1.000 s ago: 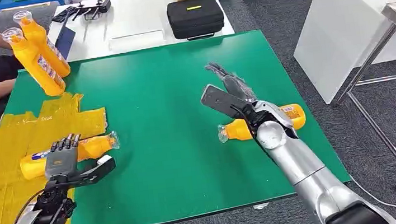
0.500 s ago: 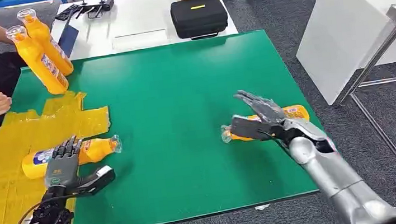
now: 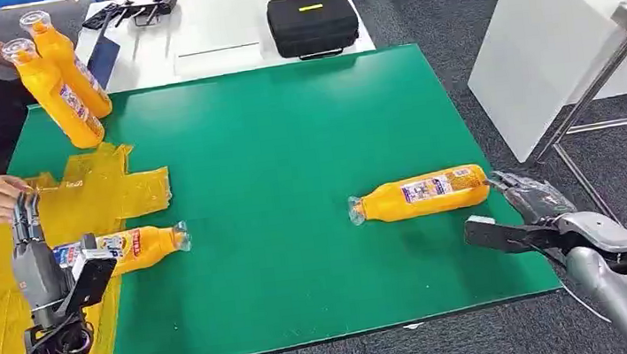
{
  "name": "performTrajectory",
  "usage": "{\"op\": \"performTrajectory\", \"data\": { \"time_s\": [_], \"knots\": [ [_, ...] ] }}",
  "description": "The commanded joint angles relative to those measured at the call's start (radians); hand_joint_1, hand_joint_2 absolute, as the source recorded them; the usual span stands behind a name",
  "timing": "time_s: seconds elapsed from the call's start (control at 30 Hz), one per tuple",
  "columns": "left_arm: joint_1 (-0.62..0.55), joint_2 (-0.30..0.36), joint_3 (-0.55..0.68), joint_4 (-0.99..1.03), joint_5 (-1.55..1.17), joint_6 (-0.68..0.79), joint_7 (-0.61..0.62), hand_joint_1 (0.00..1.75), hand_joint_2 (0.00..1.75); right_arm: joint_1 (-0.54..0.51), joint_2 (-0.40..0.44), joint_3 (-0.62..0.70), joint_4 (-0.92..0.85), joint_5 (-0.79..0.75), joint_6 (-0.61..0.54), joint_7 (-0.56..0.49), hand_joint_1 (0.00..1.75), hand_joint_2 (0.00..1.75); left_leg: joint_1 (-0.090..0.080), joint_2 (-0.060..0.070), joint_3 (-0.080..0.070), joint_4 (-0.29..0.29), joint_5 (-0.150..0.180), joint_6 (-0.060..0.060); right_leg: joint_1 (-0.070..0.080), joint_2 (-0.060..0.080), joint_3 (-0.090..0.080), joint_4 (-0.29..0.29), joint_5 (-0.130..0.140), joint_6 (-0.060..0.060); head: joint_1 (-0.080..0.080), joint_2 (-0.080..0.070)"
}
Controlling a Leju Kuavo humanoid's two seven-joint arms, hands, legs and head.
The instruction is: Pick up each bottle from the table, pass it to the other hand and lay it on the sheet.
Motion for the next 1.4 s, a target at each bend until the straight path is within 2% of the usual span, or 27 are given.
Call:
{"op": "performTrajectory", "data": {
  "time_s": [0.03, 0.23, 0.3, 0.37, 0.4, 0.43, 0.47, 0.57, 0.83, 0.97, 1.13, 1.4],
  "knots": [
    [0.023, -0.040, 0.011, -0.043, -0.002, -0.003, 0.001, 0.00, 0.00, -0.038, -0.021, -0.034, 0.128, 0.021, -0.036, -0.033, 0.00, 1.75, 0.001, 0.000, 0.005, -0.001, -0.002, -0.001, 0.001, -0.001, 0.005, -0.002, -0.001, 0.000, 0.000, 0.000],
    [0.051, -0.053, 0.028, -0.082, -0.007, -0.003, 0.001, 0.00, 0.00, -0.153, 0.113, 0.049, 0.266, 0.122, -0.142, -0.071, 0.00, 1.75, 0.003, 0.006, 0.008, -0.004, -0.002, -0.001, 0.002, 0.006, 0.007, -0.004, 0.000, -0.001, 0.000, 0.000],
    [0.047, -0.049, 0.023, -0.070, -0.007, -0.003, 0.001, 0.00, 0.00, -0.246, 0.164, 0.094, 0.346, 0.153, -0.163, -0.072, 0.00, 1.75, 0.003, 0.007, 0.004, -0.002, -0.001, -0.001, 0.001, 0.008, 0.004, -0.003, 0.001, -0.001, 0.000, 0.000],
    [0.040, -0.047, 0.022, -0.066, -0.010, -0.003, 0.001, 0.00, 0.00, -0.262, 0.172, 0.101, 0.363, 0.154, -0.175, -0.076, 0.00, 1.75, 0.002, 0.007, 0.003, -0.002, -0.001, -0.001, 0.001, 0.008, 0.004, -0.002, 0.001, -0.001, 0.000, 0.000],
    [0.042, -0.049, 0.028, -0.073, -0.012, -0.003, 0.001, 0.00, 0.00, -0.265, 0.174, 0.107, 0.369, 0.156, -0.193, -0.081, 0.00, 1.75, 0.004, 0.012, 0.010, -0.004, -0.003, -0.003, 0.003, 0.011, 0.008, -0.004, 0.001, -0.002, 0.000, 0.000],
    [0.043, -0.047, 0.027, -0.075, -0.009, -0.003, 0.001, 0.00, 0.00, -0.271, 0.178, 0.111, 0.376, 0.156, -0.192, -0.081, 0.00, 1.75, 0.003, 0.009, 0.005, -0.002, -0.001, -0.002, 0.002, 0.007, 0.004, -0.002, 0.001, -0.001, 0.000, 0.000],
    [0.041, -0.045, 0.028, -0.072, -0.008, -0.003, 0.001, 0.00, 0.00, -0.286, 0.182, 0.119, 0.393, 0.158, -0.187, -0.085, 0.00, 1.75, 0.004, 0.010, 0.008, -0.003, -0.002, -0.002, 0.003, 0.008, 0.006, -0.003, 0.000, -0.002, 0.000, 0.000],
    [0.023, -0.039, 0.004, -0.048, 0.012, -0.003, 0.001, 0.00, 0.00, -0.344, 0.199, 0.153, 0.476, 0.164, -0.171, -0.101, 0.00, 1.75, 0.003, 0.007, 0.005, -0.002, -0.001, -0.001, 0.002, 0.007, 0.004, -0.002, 0.000, -0.001, 0.000, 0.000],
    [0.013, -0.048, 0.000, -0.049, 0.004, -0.003, 0.001, 0.00, 0.00, -0.367, 0.206, 0.175, 0.537, 0.161, -0.182, -0.126, 0.00, 1.75, 0.004, 0.005, 0.004, -0.001, 0.000, -0.001, 0.002, 0.004, 0.004, -0.001, -0.001, -0.001, 0.000, 0.000],
    [0.000, -0.052, -0.010, -0.047, 0.008, -0.003, 0.001, 0.00, 0.00, -0.425, 0.244, 0.223, 0.646, 0.173, -0.154, -0.126, 0.00, 1.75, 0.004, 0.006, 0.005, -0.001, -0.001, -0.001, 0.002, 0.005, 0.005, -0.001, -0.001, -0.001, 0.000, 0.000],
    [0.000, -0.052, -0.010, -0.047, 0.008, -0.003, 0.001, 0.00, 0.00, -0.425, 0.244, 0.223, 0.646, 0.173, -0.154, -0.126, 0.00, 1.75, 0.004, 0.005, 0.004, -0.001, 0.000, -0.001, 0.002, 0.004, 0.004, -0.001, 0.000, -0.001, 0.000, 0.000],
    [-0.035, -0.042, -0.062, -0.018, 0.043, -0.003, 0.001, 0.00, 0.00, -0.505, 0.302, 0.285, 0.876, 0.203, -0.164, -0.113, 0.00, 1.75, 0.003, 0.004, 0.004, -0.001, 0.000, 0.000, 0.002, 0.003, 0.004, -0.001, 0.000, -0.001, 0.000, 0.000]
  ]
}}
